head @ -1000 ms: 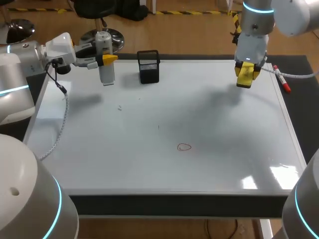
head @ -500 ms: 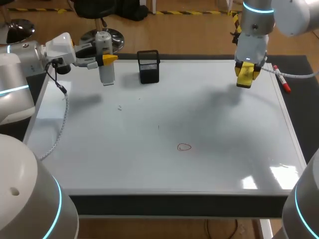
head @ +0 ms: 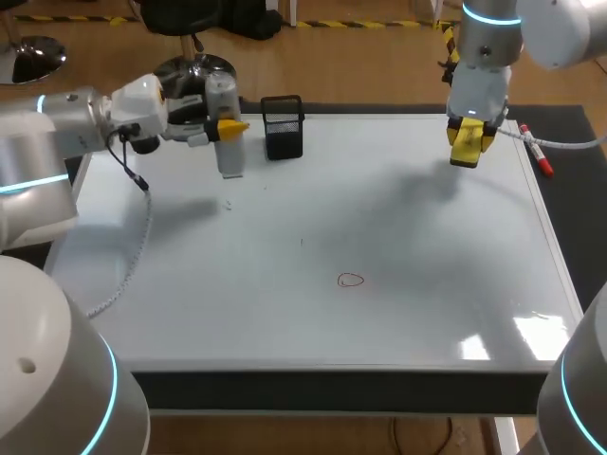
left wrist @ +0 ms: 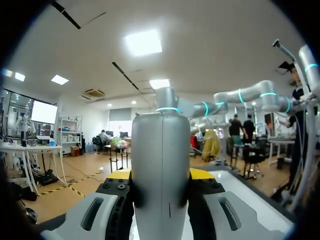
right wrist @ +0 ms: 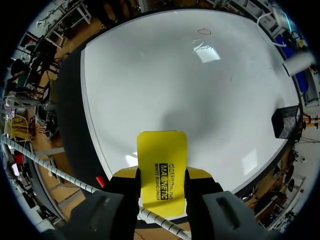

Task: Pick up the inspection probe, press it on each red-marked spot on the whiteboard one by one, put down the probe, pick up the eraser, and wipe off all the red marks.

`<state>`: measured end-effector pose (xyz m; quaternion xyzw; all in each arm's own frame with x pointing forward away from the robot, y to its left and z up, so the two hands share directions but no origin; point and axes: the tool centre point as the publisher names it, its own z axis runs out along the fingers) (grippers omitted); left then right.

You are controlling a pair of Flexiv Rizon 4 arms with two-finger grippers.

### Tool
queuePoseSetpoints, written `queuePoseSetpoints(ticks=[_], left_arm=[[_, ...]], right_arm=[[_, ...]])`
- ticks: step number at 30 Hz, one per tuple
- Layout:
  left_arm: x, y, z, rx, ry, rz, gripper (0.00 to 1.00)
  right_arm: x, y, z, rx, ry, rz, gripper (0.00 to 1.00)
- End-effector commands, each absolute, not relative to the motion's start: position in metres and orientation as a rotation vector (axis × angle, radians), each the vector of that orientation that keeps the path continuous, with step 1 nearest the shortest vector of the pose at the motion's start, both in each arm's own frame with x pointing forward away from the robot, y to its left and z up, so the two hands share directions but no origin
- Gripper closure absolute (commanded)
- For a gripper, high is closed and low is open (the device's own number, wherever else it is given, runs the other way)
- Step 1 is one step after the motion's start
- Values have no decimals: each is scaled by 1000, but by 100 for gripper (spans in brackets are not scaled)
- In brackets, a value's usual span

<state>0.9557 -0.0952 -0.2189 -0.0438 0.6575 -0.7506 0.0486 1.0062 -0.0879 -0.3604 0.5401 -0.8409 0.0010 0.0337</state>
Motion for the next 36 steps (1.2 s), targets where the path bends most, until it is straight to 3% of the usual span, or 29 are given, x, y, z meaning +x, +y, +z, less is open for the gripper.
queuePoseSetpoints(ticks=[1,20,36], left_arm=[[941,-112,-216,-100,1997,-2311,100],[842,-223,-212,248,2128,-2602,100],[782,-260,-231,352,2207,-2749,100]], right_arm=[[1006,-89,-359,1664,-2584,7,100],[1006,-89,-359,1664,-2584,7,100],[1006,-89,-359,1664,-2584,7,100]])
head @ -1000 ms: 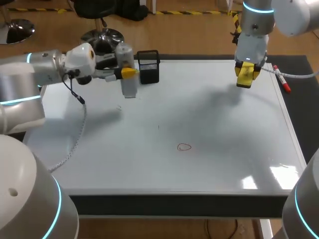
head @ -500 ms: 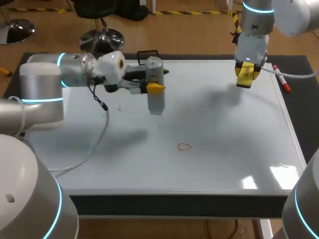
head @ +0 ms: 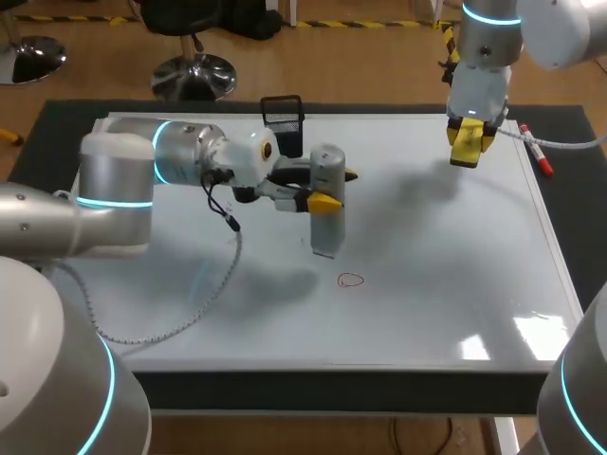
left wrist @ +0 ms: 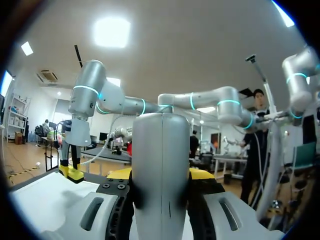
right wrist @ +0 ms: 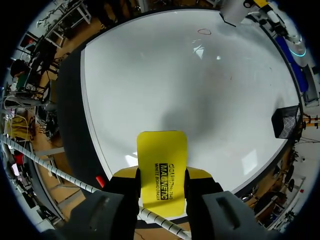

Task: Pick up the inspection probe, press it on each red-marked spot on the whiteboard one by one, put down the probe, pick up the eraser, and wipe off all the red marks.

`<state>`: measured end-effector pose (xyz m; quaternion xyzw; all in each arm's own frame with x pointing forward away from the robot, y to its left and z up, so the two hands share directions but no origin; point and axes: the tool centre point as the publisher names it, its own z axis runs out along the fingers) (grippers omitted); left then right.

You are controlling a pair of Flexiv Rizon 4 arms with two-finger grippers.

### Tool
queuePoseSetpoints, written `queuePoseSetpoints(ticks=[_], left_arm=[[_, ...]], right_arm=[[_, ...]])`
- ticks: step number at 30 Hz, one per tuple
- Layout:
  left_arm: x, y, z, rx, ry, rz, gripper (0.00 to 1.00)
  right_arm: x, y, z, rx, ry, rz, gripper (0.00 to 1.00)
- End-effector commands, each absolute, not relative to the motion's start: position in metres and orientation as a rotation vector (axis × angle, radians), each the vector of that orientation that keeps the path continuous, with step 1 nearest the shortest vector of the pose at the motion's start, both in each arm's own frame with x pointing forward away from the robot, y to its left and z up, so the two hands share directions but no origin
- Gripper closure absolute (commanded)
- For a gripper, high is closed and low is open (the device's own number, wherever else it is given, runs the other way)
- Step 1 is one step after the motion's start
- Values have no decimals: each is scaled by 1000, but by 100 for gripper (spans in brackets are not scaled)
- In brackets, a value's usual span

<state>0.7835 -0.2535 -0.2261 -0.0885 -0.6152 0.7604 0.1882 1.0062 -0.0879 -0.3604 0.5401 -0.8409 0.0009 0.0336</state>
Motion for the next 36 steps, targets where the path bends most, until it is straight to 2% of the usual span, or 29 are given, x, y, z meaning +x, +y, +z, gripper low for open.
queuePoseSetpoints(ticks=[1,20,36], left_arm=[[780,-262,-233,-274,-1703,2121,100],[745,-291,-265,-351,-1643,2015,100],[748,-297,-278,-488,-1563,1999,100]], right_arm=[[1006,-89,-359,1664,-2584,7,100],[1006,-89,-359,1664,-2584,7,100],[1006,-89,-359,1664,-2584,7,100]])
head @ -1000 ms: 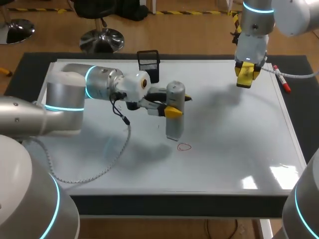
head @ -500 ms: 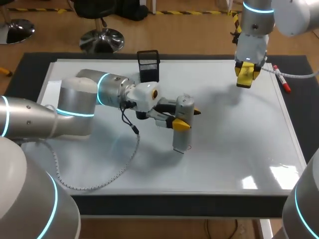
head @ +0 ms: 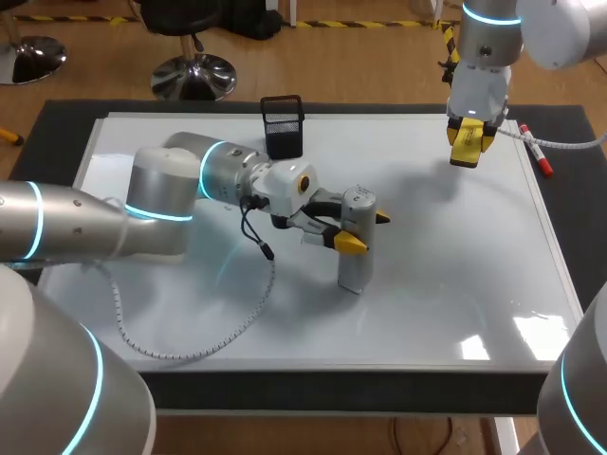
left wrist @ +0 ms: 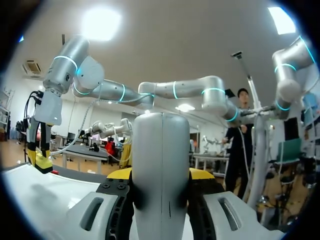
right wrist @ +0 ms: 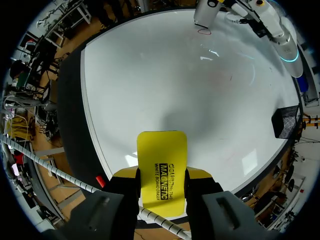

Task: Pick up the inspection probe, press it on each red-marked spot on the whiteboard one by one, put down the probe, pick up the eraser, and wipe off all the red marks.

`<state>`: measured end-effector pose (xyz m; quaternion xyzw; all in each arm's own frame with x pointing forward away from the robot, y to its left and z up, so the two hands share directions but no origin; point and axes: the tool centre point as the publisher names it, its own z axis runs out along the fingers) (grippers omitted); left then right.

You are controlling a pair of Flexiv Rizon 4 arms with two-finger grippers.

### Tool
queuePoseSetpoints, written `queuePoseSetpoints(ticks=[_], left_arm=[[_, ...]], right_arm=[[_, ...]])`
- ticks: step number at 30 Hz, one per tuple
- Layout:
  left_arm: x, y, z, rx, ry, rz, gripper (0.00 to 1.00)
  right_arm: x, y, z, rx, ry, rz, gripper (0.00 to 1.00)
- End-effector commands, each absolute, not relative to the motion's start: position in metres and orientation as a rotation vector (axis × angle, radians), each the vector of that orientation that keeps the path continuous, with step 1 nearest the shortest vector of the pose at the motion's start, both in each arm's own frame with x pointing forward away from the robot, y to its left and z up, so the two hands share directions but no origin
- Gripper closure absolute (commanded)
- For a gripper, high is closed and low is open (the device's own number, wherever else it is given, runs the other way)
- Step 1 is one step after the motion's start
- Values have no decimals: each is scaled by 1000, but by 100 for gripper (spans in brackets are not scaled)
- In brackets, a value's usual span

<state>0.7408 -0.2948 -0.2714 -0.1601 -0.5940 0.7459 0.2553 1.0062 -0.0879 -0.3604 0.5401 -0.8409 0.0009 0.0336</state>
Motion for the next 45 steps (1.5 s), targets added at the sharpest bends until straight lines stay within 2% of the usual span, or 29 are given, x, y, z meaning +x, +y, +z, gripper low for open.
queuePoseSetpoints(ticks=[1,45], left_arm=[[748,-297,-278,-490,-1560,1997,100],[751,-296,-292,-499,-1571,1965,100]], right_arm=[[1006,-89,-359,1664,-2584,7,100],[1006,-89,-359,1664,-2584,7,100]])
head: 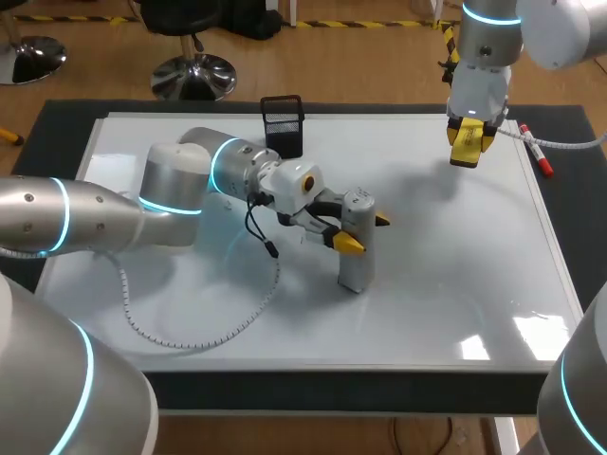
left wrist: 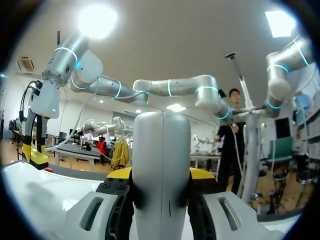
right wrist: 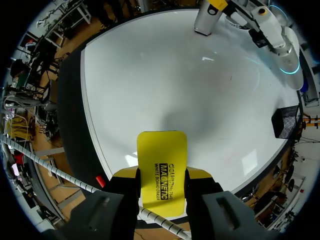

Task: Pick up the inspection probe, press it on each red-marked spot on the whiteboard one by one, put down the probe, pick up the eraser, and wipe off all the red marks.

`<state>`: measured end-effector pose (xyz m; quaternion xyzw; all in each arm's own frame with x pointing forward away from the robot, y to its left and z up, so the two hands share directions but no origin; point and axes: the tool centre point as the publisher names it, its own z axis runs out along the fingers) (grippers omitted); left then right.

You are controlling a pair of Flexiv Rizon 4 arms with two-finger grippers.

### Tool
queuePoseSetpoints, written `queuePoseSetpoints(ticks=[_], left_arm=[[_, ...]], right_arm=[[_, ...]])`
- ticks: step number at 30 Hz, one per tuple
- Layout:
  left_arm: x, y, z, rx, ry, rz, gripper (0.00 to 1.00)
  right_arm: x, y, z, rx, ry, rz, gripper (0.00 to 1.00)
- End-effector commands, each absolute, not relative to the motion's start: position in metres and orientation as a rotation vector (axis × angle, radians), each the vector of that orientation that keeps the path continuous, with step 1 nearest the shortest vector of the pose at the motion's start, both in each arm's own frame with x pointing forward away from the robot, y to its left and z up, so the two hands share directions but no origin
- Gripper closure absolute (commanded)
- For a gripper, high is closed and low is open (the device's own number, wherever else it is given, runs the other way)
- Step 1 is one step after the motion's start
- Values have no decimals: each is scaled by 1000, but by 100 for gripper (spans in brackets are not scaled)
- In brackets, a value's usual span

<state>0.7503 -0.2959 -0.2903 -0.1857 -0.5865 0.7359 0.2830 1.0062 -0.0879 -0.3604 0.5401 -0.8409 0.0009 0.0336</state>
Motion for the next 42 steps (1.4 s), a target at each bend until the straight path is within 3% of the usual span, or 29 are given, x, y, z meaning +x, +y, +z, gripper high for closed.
queuePoseSetpoints(ticks=[1,42], left_arm=[[751,-296,-292,-499,-1571,1965,100],[771,-289,-250,-504,-1640,2016,100]], right_arm=[[1006,-89,-359,1664,-2584,7,100],[1006,-89,-359,1664,-2584,7,100]])
